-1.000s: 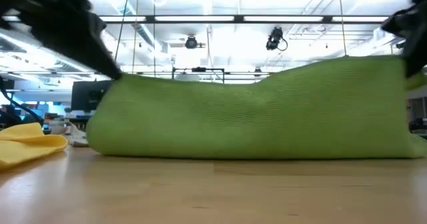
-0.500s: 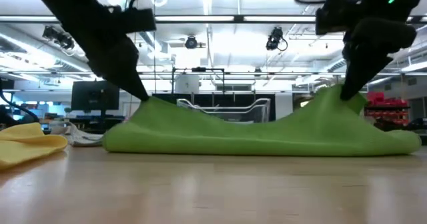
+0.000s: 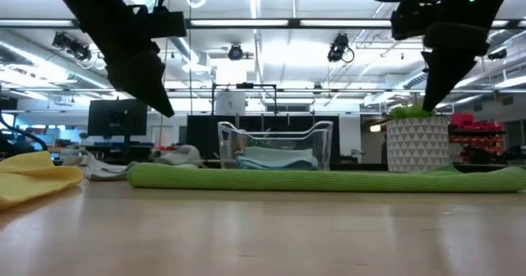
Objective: Fold microfiber towels
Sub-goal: Fold the green microfiber towel
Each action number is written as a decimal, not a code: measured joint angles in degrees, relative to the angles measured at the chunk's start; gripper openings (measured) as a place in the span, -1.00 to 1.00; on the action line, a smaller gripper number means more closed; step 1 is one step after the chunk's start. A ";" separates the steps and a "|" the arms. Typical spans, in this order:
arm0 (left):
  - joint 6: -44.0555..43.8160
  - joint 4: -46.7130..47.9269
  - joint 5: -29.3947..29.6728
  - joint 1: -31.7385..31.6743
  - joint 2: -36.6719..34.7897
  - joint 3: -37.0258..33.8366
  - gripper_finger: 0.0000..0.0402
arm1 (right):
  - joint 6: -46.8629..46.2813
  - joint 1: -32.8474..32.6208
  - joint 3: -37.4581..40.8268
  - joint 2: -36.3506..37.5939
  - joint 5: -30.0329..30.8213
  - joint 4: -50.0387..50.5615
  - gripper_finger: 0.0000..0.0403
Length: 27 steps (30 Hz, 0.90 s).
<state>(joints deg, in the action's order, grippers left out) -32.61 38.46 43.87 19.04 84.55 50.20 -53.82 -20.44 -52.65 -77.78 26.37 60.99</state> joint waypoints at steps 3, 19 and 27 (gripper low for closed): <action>0.45 0.73 0.34 -1.03 -0.72 0.00 -0.26 | 0.94 2.15 2.95 3.12 -1.33 -3.98 -0.10; 22.55 -31.71 -40.51 -17.06 -2.72 -11.53 -0.96 | 5.07 8.72 20.31 22.99 -15.29 -22.14 -0.09; 22.52 -38.14 -41.70 -18.30 -7.49 -16.11 -0.71 | 3.18 8.25 25.24 22.79 -15.99 -22.03 -0.04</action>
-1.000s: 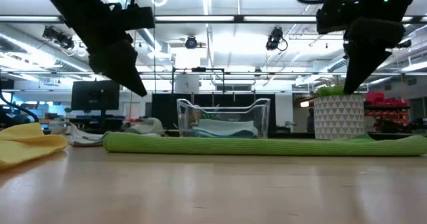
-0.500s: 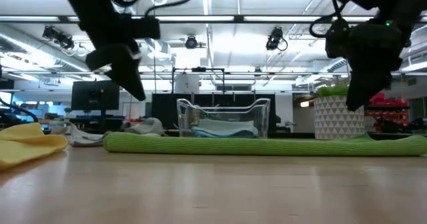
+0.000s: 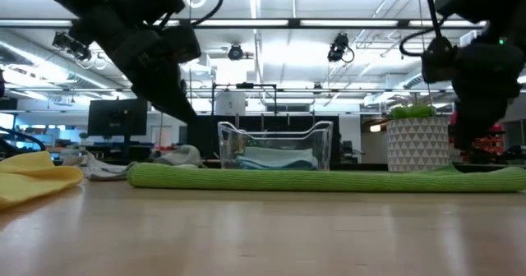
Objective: Fold microfiber towels
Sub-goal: Fold the green microfiber towel
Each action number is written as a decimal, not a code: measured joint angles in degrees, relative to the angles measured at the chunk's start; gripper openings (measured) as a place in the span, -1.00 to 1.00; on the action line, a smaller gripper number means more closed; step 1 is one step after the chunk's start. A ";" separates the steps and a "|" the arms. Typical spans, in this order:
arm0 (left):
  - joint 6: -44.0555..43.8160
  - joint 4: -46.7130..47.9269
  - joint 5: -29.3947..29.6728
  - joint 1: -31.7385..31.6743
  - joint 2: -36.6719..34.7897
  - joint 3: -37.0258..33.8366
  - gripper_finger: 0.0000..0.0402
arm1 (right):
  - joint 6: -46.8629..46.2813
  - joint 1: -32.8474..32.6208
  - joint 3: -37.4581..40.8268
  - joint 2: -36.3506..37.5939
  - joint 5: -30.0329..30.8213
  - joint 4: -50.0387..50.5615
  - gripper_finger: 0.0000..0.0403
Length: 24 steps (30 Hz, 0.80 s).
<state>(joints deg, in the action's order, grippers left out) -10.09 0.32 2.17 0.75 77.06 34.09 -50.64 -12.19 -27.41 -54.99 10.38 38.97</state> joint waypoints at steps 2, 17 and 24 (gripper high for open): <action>0.24 1.23 -0.02 -0.46 -0.25 0.09 -0.62 | -0.17 0.50 2.10 0.00 -0.94 -2.12 -0.06; 1.84 5.66 -5.89 -6.35 6.45 0.02 0.09 | 2.07 0.57 6.33 -0.12 -0.81 -12.82 -0.22; 4.08 5.67 -5.98 -7.12 7.32 0.02 -0.15 | 2.77 0.57 6.33 -0.12 -0.15 -13.34 -0.22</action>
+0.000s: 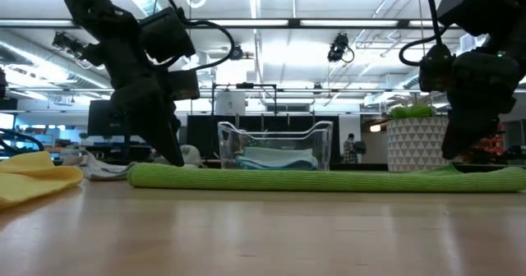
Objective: Fold microfiber towels
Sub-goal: Fold the green microfiber towel
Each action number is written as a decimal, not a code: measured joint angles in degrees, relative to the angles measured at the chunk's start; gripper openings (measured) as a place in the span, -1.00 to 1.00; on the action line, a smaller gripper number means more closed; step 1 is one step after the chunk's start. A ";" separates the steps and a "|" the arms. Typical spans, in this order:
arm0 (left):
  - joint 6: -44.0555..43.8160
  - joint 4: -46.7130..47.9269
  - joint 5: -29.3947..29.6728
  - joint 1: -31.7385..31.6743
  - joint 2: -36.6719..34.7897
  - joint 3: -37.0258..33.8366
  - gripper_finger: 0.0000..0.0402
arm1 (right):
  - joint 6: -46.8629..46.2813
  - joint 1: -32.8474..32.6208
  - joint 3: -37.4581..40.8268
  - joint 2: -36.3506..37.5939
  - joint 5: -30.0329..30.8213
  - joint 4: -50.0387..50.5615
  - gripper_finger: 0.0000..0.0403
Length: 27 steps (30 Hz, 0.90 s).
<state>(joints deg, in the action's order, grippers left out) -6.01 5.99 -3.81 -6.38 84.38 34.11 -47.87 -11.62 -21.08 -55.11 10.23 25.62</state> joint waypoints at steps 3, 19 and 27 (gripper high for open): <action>0.73 0.01 -0.17 -0.17 0.00 0.00 -0.31 | 0.22 0.00 0.00 0.00 0.26 -0.18 -0.22; 0.83 -3.34 -1.62 -0.26 5.00 0.17 -0.16 | 0.74 -0.01 0.00 0.00 0.26 -0.59 -0.22; 2.06 -2.99 -1.17 -0.27 4.76 0.11 -0.55 | 0.99 0.00 0.00 0.00 -0.52 -0.51 -0.31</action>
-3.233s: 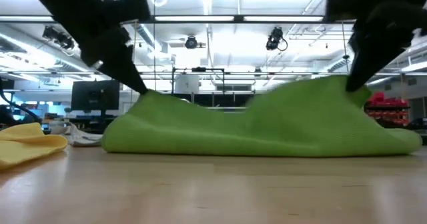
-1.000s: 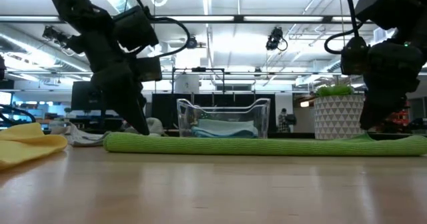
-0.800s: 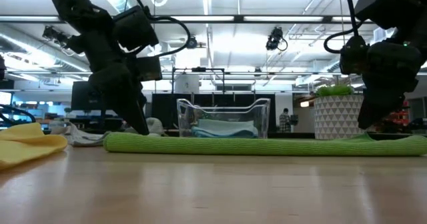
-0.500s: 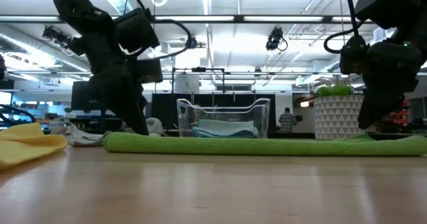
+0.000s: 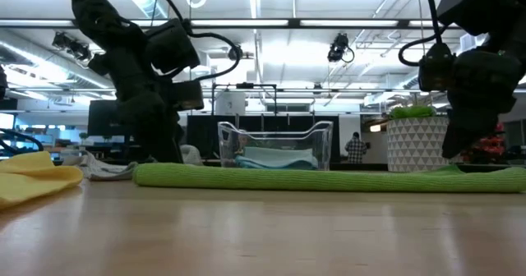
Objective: Fold microfiber towels
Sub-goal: Fold the green microfiber towel
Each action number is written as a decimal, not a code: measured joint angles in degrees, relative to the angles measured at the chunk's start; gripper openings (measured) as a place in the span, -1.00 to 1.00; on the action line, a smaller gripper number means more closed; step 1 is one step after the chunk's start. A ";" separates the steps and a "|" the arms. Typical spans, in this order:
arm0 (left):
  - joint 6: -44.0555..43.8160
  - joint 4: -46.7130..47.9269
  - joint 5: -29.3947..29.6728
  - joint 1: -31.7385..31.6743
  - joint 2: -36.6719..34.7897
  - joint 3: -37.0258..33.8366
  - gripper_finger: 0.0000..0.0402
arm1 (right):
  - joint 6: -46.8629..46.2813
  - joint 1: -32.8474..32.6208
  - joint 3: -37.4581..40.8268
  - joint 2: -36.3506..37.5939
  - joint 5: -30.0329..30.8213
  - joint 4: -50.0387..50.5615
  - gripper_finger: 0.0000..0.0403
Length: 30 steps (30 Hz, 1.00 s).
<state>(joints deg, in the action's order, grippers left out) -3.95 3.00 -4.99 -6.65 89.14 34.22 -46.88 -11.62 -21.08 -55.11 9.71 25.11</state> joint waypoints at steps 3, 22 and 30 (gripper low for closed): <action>0.14 0.10 -0.25 0.12 0.00 -0.02 -0.82 | 0.16 -0.21 0.00 0.00 -1.09 0.06 -0.48; -1.37 2.48 -0.25 2.22 -5.64 -0.15 -0.91 | -1.02 -0.52 -0.02 -2.21 3.09 1.92 -0.27; -1.37 2.39 -0.22 2.77 -5.64 -0.15 -0.96 | 0.03 -0.52 -0.02 -5.13 3.37 0.91 -0.47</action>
<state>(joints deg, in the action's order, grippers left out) -5.32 5.39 -5.20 -3.88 83.50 34.06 -46.85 -12.14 -21.10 -60.24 13.07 26.02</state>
